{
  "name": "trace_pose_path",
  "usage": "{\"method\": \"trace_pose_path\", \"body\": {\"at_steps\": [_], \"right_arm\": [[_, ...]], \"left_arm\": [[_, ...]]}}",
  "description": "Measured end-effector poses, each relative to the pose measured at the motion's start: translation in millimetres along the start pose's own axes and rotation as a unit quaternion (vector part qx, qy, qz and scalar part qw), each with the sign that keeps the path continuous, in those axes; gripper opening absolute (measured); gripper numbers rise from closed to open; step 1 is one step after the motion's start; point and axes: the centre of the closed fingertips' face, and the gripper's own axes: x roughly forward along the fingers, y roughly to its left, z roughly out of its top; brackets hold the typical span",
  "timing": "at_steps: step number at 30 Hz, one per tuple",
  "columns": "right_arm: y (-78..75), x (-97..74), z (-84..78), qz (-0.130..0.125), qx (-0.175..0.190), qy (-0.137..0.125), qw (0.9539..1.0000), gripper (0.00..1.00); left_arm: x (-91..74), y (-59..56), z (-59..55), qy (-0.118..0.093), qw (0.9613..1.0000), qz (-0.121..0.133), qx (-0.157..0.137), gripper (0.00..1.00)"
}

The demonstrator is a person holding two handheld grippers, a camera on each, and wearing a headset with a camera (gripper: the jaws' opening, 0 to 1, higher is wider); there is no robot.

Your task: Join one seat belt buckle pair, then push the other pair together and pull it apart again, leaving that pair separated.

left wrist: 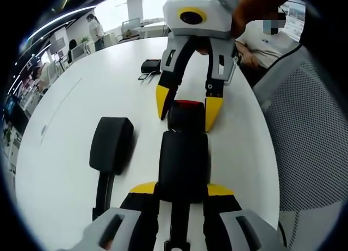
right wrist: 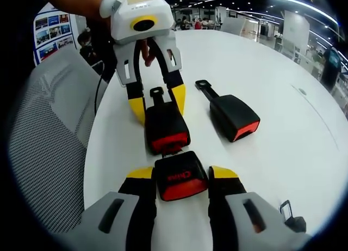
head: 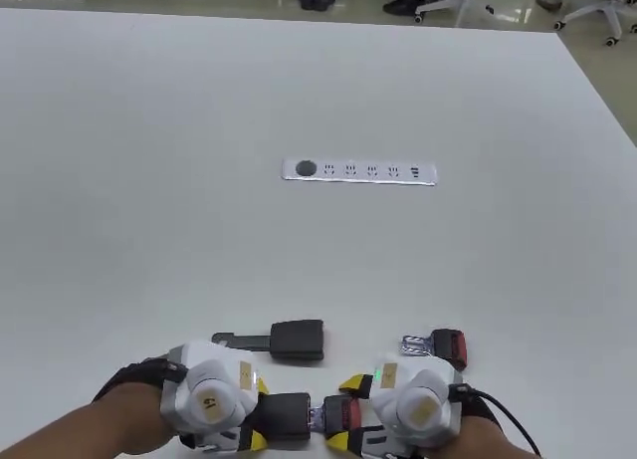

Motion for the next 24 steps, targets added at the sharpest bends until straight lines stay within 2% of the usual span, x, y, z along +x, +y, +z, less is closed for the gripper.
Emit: {"method": "trace_pose_path", "body": {"at_steps": [1,2,3,4,5,24], "right_arm": [[0.7,3.4,1.9,-0.002,-0.001,0.003,1.0000,0.35],[4.3,5.7,0.6,-0.001,0.003,0.016,0.9999,0.35],[-0.2,6.9,6.0,-0.001,-0.040,0.011,0.9992,0.35],[1.9,6.1,4.9,-0.002,-0.012,0.008,0.9999,0.35],[1.4,5.5,2.6,0.000,-0.010,0.008,0.9999,0.35],[-0.5,2.1,1.4,0.007,-0.021,0.016,0.9996,0.35]], "left_arm": [[0.4,0.4,-0.5,0.003,1.0000,-0.001,0.002,0.31],[0.5,0.8,-0.7,0.004,1.0000,-0.001,0.003,0.32],[0.7,0.7,-1.5,0.005,1.0000,-0.003,0.002,0.32],[0.8,0.2,-1.8,0.007,1.0000,-0.004,0.005,0.32],[1.3,-0.2,-1.7,0.008,0.9999,-0.004,0.007,0.32],[2.0,-1.9,-4.7,0.007,0.9999,-0.005,0.006,0.32]]}}
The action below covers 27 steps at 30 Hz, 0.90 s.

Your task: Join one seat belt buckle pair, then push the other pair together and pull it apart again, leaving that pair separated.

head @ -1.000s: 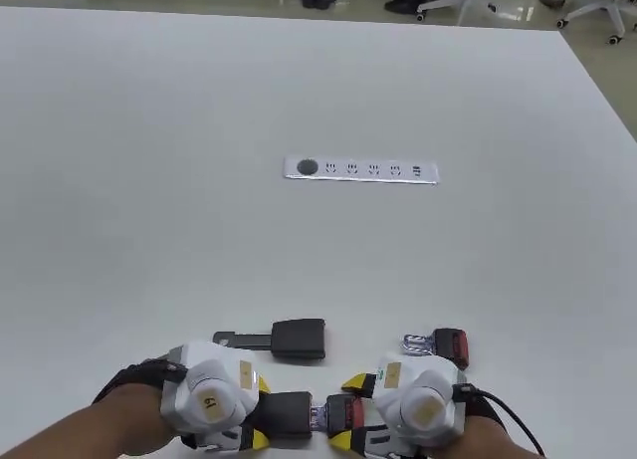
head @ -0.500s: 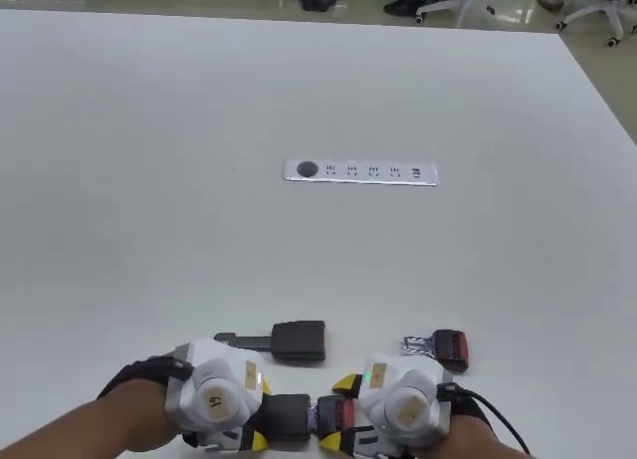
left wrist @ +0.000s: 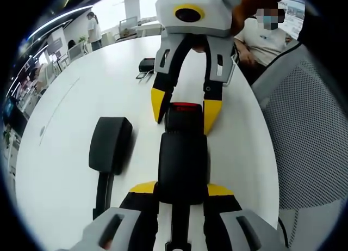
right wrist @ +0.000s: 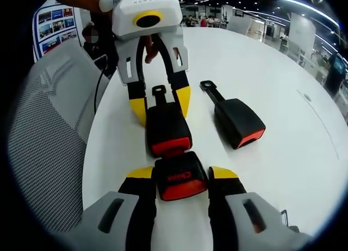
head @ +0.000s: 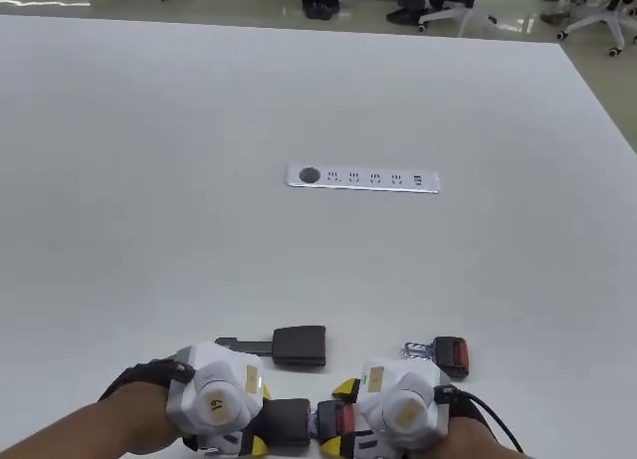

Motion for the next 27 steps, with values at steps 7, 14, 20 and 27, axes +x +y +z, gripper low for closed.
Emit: {"method": "trace_pose_path", "body": {"at_steps": [7,14,20,27], "right_arm": [[-1.0,-2.2,-0.5,-0.006,0.002,0.002,1.0000,0.35],[-0.2,-3.9,-1.7,0.006,-0.006,0.013,0.9999,0.34],[-1.2,-4.2,-3.1,0.015,-0.004,0.001,0.9999,0.34],[-1.0,-2.9,-3.6,0.014,-0.002,-0.011,0.9998,0.34]], "left_arm": [[-2.1,-1.1,1.6,-0.004,1.0000,0.005,-0.007,0.32],[-3.6,-1.3,1.3,-0.014,0.9999,0.003,-0.008,0.32],[-3.6,-1.0,0.8,-0.017,0.9998,-0.001,-0.005,0.32],[-3.6,-0.8,-0.3,-0.030,0.9995,0.002,-0.010,0.31]]}}
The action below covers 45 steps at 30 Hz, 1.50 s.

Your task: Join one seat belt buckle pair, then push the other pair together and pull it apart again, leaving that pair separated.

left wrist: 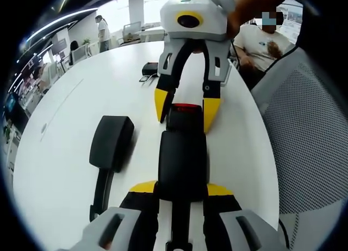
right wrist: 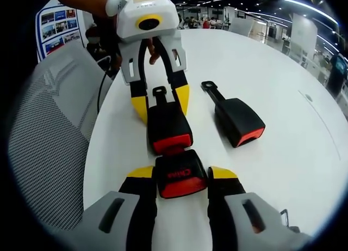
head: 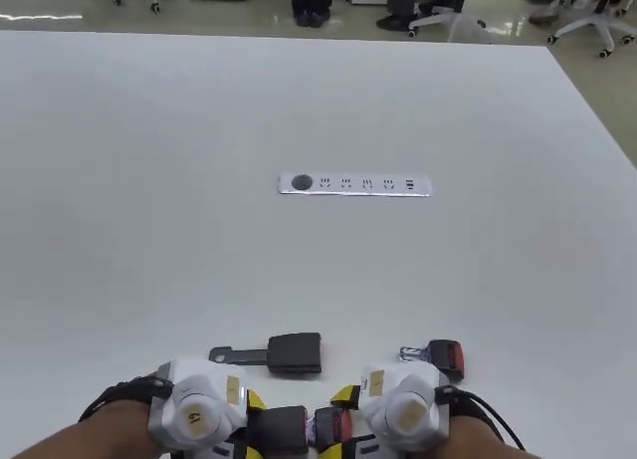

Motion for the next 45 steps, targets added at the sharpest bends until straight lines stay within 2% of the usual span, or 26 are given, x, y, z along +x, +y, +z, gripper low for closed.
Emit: {"method": "trace_pose_path", "body": {"at_steps": [4,16,28,31,33,42,44,45], "right_arm": [[1.3,-1.4,0.0,-0.004,0.006,-0.019,0.9998,0.34],[0.9,-1.9,1.7,-0.009,0.010,-0.031,0.9994,0.34],[1.5,-0.5,2.4,-0.017,0.017,-0.030,0.9993,0.35],[1.9,-0.5,3.4,-0.015,0.029,-0.026,0.9991,0.35],[4.2,-1.3,3.7,-0.020,0.016,-0.014,0.9996,0.35],[3.1,-1.1,4.2,-0.039,0.019,0.000,0.9990,0.37],[3.6,-1.1,4.2,-0.045,0.019,0.000,0.9988,0.37],[4.1,-0.6,5.8,-0.047,0.026,-0.010,0.9985,0.40]], "left_arm": [[-0.1,0.2,0.1,-0.004,1.0000,0.000,-0.002,0.31],[0.0,-0.3,1.2,-0.008,0.9999,-0.007,0.003,0.31],[-0.9,-0.2,1.5,-0.006,0.9999,-0.007,0.005,0.31],[-0.5,0.1,1.3,0.000,1.0000,-0.007,0.006,0.32],[0.0,-0.3,1.9,0.008,0.9999,-0.007,0.009,0.32],[1.0,-0.8,1.8,0.033,0.9995,0.004,0.003,0.33],[0.7,-2.1,3.3,0.037,0.9993,0.008,0.004,0.33],[0.7,-2.9,3.3,0.041,0.9991,0.010,0.004,0.34]]}}
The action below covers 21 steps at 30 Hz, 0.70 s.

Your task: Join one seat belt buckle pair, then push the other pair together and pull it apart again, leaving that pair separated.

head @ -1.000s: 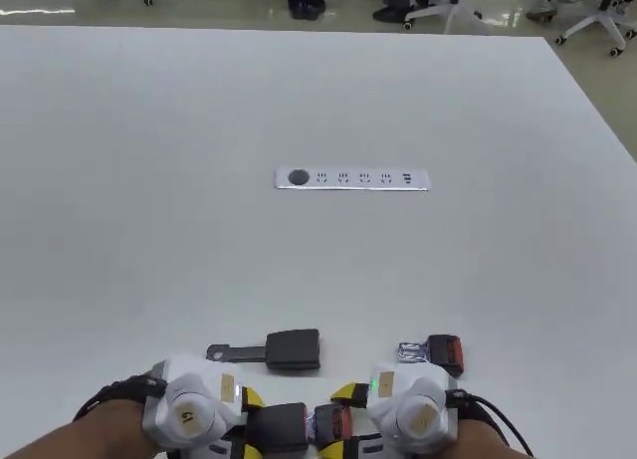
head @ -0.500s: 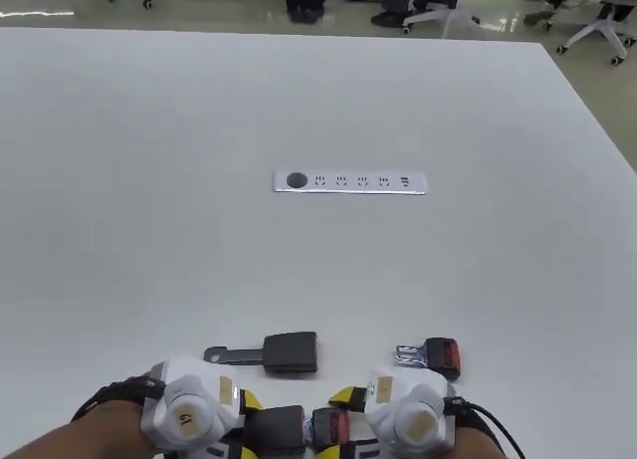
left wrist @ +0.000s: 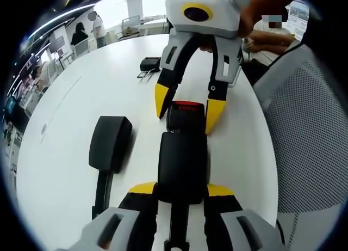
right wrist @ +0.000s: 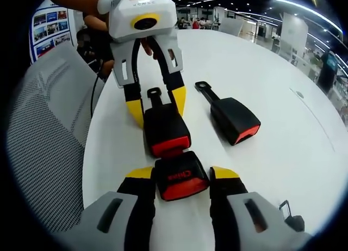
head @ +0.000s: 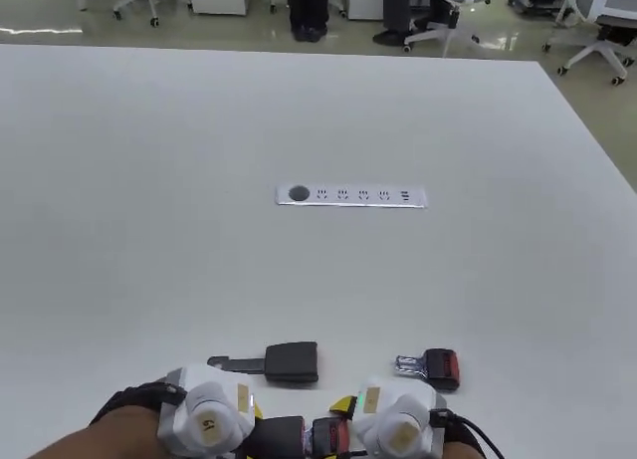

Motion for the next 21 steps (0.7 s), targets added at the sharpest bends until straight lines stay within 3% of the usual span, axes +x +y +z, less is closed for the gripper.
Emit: {"method": "trace_pose_path", "body": {"at_steps": [3,4,7,9,11,18,21], "right_arm": [[2.4,-1.3,-8.6,-0.003,0.016,0.014,0.9998,0.51],[1.3,-4.4,-9.8,-0.011,0.021,0.008,0.9997,0.51],[2.2,-12.1,-7.6,-0.013,0.045,-0.015,0.9988,0.55],[0.7,-22.3,-3.8,-0.024,0.059,-0.031,0.9975,0.64],[2.3,-34.2,6.1,-0.022,0.083,-0.063,0.9944,0.66],[-13.8,-63.0,4.5,-0.050,0.086,-0.078,0.9919,0.69],[-21.9,-75.1,2.5,-0.065,0.079,-0.077,0.9918,0.69]], "left_arm": [[-1.1,-5.9,-0.7,0.010,0.9999,-0.002,0.009,0.42],[-1.8,-13.9,-1.2,0.016,0.9996,-0.014,0.021,0.47],[-3.4,-21.4,-1.6,0.017,0.9994,-0.016,0.025,0.60],[-8.0,-20.1,0.7,0.008,0.9999,-0.003,0.010,0.60],[-13.5,-19.2,4.6,-0.003,1.0000,0.005,0.002,0.60],[-26.7,-3.8,15.4,-0.037,0.9979,0.040,-0.034,0.65],[-33.7,2.7,25.2,-0.052,0.9961,0.056,-0.044,0.68]]}}
